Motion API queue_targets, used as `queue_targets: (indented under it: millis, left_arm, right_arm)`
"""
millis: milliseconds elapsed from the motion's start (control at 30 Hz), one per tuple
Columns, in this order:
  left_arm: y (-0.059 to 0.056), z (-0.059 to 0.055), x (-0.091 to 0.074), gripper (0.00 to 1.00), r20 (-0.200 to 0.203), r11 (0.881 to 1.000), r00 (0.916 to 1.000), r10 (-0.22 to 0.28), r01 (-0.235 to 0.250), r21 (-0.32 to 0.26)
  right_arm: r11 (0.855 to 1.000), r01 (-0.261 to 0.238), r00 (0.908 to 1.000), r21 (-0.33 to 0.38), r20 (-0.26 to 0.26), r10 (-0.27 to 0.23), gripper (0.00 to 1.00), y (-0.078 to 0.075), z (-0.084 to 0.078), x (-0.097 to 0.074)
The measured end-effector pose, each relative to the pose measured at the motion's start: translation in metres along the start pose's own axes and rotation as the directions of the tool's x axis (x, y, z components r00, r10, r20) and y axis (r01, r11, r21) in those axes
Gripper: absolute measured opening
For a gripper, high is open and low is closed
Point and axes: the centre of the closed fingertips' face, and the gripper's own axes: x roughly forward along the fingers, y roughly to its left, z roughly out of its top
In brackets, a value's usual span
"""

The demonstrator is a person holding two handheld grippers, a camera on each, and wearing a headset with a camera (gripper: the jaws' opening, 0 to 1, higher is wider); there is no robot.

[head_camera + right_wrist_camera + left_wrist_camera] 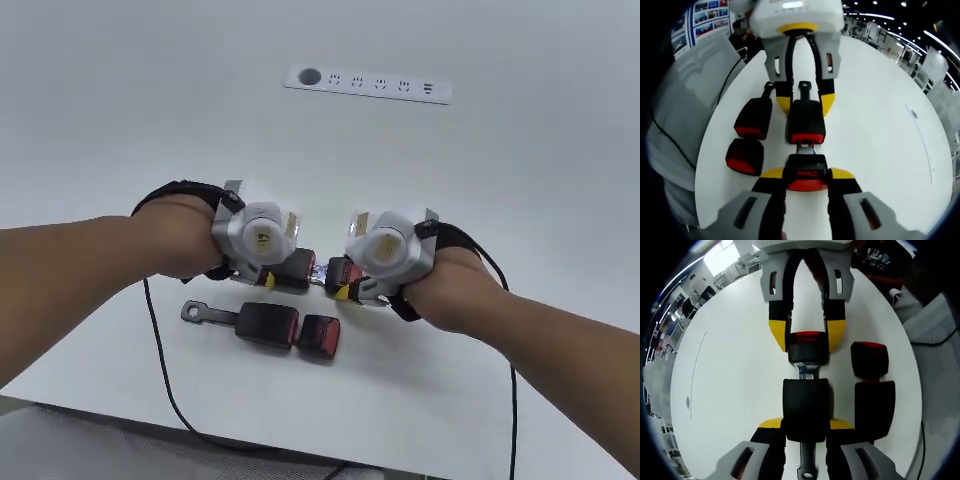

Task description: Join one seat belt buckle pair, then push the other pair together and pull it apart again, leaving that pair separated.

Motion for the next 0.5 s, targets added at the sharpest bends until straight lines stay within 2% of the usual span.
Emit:
queue_targets:
  millis: [67, 133, 167, 333, 500]
  left_arm:
    - [0.0, 0.0, 0.0, 0.3, 0.0, 1.0, 1.0, -0.002, 0.002, -0.002]
    - [0.0, -0.001, 0.0, 0.3, -0.003, 1.0, 1.0, -0.003, 0.003, -0.005]
    - [0.0, -0.001, 0.0, 0.3, -0.004, 1.0, 1.0, -0.004, 0.004, -0.015]
    - [0.0, -0.002, -0.001, 0.3, 0.006, 1.0, 1.0, 0.004, -0.004, -0.024]
    - [0.0, -0.002, -0.001, 0.3, 0.01, 0.999, 0.9998, 0.016, -0.015, -0.04]
  right_arm:
    - [1.0, 0.0, 0.9999, 0.003, 0.016, 0.0, 0.3, 0.0, 0.008, 0.004]
    - [1.0, 0.005, 0.9999, 0.013, 0.009, -0.005, 0.3, 0.001, 0.015, 0.009]
    - [1.0, 0.009, 1.0, 0.013, 0.0, -0.009, 0.3, 0.0, 0.015, 0.01]
    - [1.0, 0.006, 0.9997, 0.02, 0.025, -0.007, 0.3, -0.001, 0.012, 0.008]
    - [1.0, 0.011, 0.9998, 0.005, 0.018, -0.011, 0.31, 0.0, 0.011, 0.008]
